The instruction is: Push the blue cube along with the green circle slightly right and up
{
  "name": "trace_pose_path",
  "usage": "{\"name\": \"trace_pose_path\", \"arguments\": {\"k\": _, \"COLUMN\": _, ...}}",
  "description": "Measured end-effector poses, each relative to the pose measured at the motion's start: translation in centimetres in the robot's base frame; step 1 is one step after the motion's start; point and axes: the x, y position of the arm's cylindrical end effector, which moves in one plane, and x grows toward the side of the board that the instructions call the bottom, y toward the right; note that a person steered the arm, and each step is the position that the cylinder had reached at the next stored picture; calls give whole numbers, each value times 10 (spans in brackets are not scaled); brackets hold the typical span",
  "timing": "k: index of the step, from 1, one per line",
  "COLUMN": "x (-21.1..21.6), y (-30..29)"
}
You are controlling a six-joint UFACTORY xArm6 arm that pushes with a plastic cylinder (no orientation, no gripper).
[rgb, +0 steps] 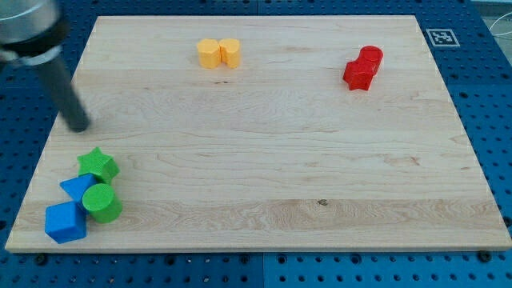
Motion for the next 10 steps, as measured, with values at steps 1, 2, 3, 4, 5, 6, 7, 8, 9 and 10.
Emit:
{"name": "trace_pose_path", "arguments": {"k": 1, "x": 19, "y": -17}}
{"name": "trace_pose_path", "arguments": {"k": 2, "x": 90, "y": -13}}
{"name": "trace_pose_path", "arguments": {"k": 3, "x": 157, "y": 0}}
{"name": "trace_pose_path", "arguments": {"k": 4, "x": 156, "y": 24}}
{"name": "trace_pose_path", "arguments": {"k": 5, "x": 156, "y": 48}}
{"name": "trace_pose_path", "arguments": {"k": 6, "x": 156, "y": 55}}
{"name": "trace_pose_path", "arguments": {"k": 7, "x": 154, "y": 59}}
{"name": "trace_pose_path", "arguments": {"k": 8, "x": 142, "y": 65}}
{"name": "trace_pose_path", "arguments": {"k": 9, "x": 129, "y": 86}}
{"name": "trace_pose_path", "arguments": {"k": 10, "x": 127, "y": 98}}
